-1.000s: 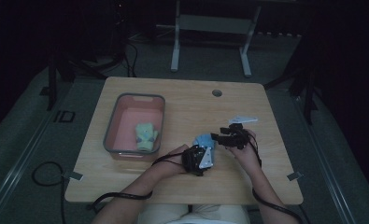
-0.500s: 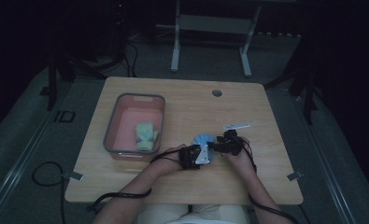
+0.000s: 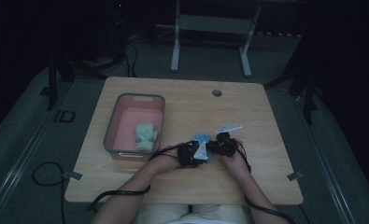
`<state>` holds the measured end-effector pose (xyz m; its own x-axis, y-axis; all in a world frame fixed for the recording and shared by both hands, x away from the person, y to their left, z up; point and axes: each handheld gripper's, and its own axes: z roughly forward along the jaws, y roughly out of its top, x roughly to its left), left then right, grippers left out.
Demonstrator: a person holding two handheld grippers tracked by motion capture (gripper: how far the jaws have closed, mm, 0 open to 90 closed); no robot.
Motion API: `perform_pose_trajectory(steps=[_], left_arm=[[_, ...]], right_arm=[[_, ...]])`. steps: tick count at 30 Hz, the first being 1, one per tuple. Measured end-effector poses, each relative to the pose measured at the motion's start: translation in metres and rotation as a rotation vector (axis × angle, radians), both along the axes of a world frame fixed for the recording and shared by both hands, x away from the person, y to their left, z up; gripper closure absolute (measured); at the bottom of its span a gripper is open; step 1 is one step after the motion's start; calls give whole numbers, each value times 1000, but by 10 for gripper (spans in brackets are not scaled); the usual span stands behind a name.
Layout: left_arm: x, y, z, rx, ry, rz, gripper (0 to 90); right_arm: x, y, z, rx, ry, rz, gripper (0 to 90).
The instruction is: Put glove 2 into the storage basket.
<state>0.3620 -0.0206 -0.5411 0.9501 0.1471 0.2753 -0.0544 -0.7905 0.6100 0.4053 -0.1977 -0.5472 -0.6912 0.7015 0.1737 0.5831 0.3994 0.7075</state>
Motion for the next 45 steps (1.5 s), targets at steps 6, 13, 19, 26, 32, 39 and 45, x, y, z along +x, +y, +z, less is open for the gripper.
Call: perform_pose_trajectory(steps=[6, 13, 19, 26, 32, 39, 45], left_arm=[[-4, 3, 11, 19, -31, -3, 748], [-8, 8, 39, 4, -43, 16, 747], [-9, 12, 59, -16, -76, 22, 747], [-5, 26, 96, -3, -151, 27, 748], [-3, 41, 110, 21, -176, 37, 748], [-3, 70, 121, 42, -183, 65, 748], [-3, 94, 128, 52, -190, 88, 748]], right_arm=[[-2, 0, 7, 21, -35, 27, 813], [-4, 5, 30, 26, -64, 46, 823], [-5, 6, 56, 35, -101, 54, 829], [0, 14, 90, 42, -152, 61, 834], [5, 25, 101, 66, -160, 69, 834], [12, 60, 113, 82, -178, 104, 834], [17, 85, 122, 98, -182, 131, 833]])
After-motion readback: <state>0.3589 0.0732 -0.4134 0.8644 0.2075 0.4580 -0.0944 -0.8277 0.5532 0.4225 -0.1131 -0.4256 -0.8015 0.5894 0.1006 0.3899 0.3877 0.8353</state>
